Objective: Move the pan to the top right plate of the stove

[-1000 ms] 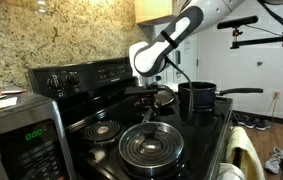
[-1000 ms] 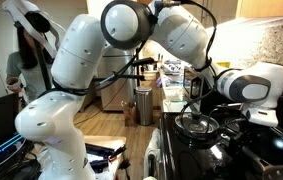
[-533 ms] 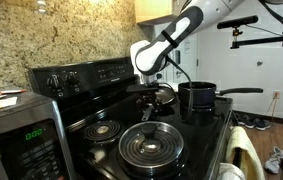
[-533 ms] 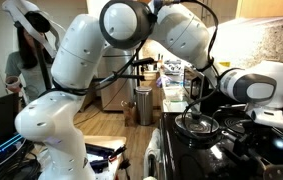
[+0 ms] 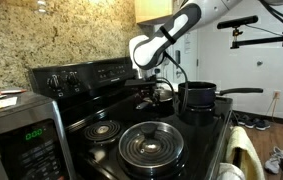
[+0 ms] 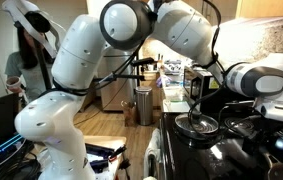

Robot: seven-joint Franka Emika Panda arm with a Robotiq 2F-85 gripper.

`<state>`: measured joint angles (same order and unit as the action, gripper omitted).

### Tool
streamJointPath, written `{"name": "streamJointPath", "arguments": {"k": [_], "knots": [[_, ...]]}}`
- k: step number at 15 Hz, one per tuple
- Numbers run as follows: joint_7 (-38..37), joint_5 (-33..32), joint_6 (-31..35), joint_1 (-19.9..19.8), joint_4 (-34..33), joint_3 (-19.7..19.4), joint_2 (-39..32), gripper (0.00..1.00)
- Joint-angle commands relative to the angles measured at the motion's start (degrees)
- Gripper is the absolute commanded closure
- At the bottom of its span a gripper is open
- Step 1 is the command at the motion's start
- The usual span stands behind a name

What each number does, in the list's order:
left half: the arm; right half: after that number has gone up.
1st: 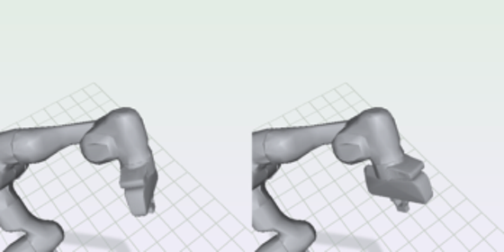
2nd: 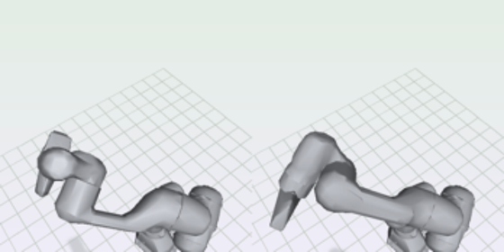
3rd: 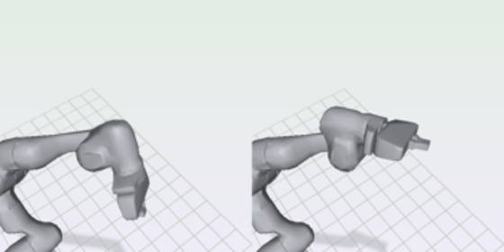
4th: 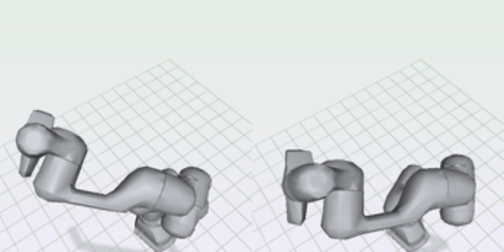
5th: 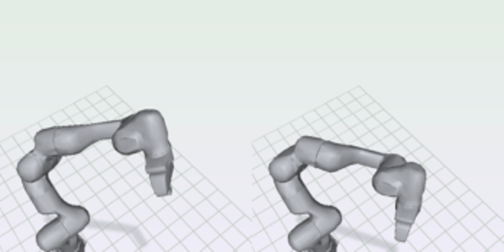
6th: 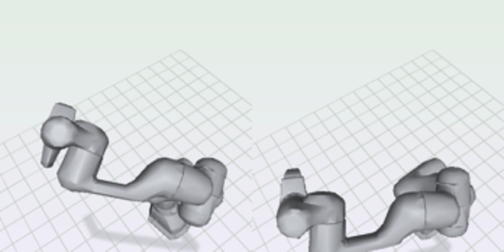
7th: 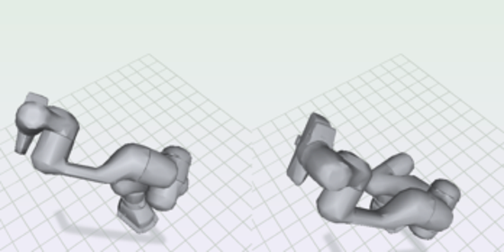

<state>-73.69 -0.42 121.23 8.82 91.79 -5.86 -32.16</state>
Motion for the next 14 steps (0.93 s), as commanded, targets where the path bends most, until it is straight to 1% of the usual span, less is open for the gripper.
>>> {"name": "streamJointPath", "arguments": {"k": [1,8,14], "knots": [[0.86,-1.08,-1.61,-1.0,-4.05,0.09,-1.86,1.0],[-0.49,0.33,-1.59,-2.3,-7.08,-0.42,-4.44,1.0],[-3.14,1.8,-1.81,-3.35,-8.82,-0.85,-5.73,1.0]]}}
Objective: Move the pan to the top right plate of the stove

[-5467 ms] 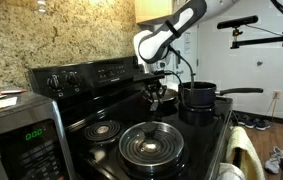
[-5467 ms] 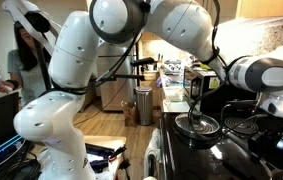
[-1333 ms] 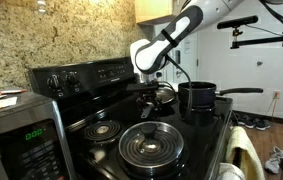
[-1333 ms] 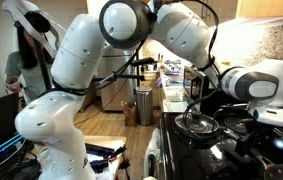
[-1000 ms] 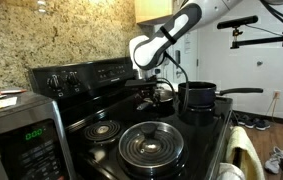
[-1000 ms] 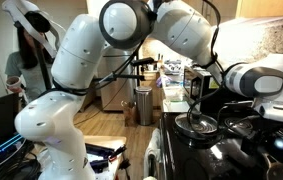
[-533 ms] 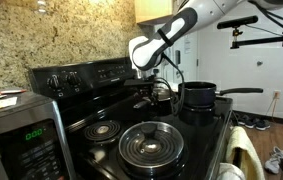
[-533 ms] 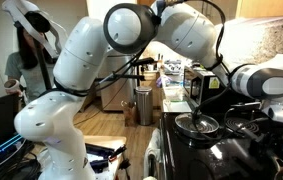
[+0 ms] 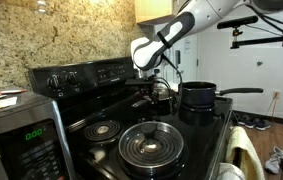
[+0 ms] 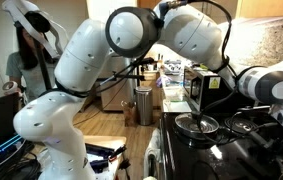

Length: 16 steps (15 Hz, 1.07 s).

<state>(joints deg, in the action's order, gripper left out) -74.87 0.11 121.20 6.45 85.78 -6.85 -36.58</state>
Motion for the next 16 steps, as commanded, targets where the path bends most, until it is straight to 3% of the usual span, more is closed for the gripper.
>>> {"name": "streamJointPath", "arguments": {"k": [1,16], "knots": [[-2.53,1.36,-1.86,-1.16,-3.05,0.05,-1.51,1.0],[-5.08,2.06,-1.83,-2.92,-5.43,-0.03,-2.86,1.0]]}}
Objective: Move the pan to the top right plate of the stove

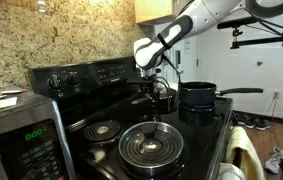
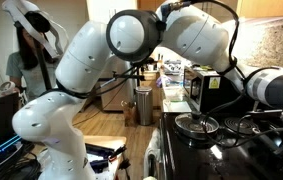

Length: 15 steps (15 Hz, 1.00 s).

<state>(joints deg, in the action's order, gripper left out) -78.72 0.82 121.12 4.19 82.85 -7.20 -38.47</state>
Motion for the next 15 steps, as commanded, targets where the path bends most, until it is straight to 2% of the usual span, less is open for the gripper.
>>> {"name": "streamJointPath", "arguments": {"k": [1,3,4,5,15], "knots": [[-1.36,1.39,-1.81,-0.7,-2.67,0.39,-1.07,1.0],[-1.48,1.32,-1.96,-0.68,-2.99,0.44,-1.28,1.0],[-1.4,1.33,-2.07,-0.7,-3.17,0.49,-1.37,0.75],[-1.26,1.27,-2.06,-0.7,-3.33,0.51,-1.45,0.74],[0.15,1.19,-5.93,-0.68,-8.92,1.42,-2.66,0.1]]}}
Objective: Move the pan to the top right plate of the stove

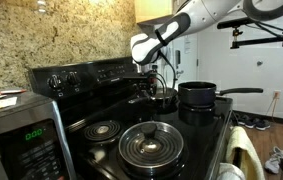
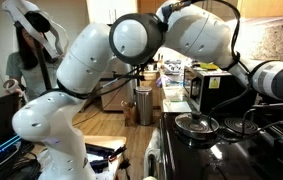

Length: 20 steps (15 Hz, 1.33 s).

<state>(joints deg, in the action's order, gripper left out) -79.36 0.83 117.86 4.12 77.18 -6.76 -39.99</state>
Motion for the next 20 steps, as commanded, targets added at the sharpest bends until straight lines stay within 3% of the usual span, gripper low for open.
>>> {"name": "streamJointPath", "arguments": {"k": [1,7,16,20], "knots": [[1.1,1.31,-2.72,-0.65,-3.34,1.26,-0.99,0.04],[6.48,-0.11,-2.73,0.58,-3.02,3.09,2.3,0.0],[30.49,-0.5,-9.57,1.44,3.52,5.91,13.03,0.0],[42.47,-0.15,-6.59,1.27,11.87,6.52,18.19,0.0]]}}
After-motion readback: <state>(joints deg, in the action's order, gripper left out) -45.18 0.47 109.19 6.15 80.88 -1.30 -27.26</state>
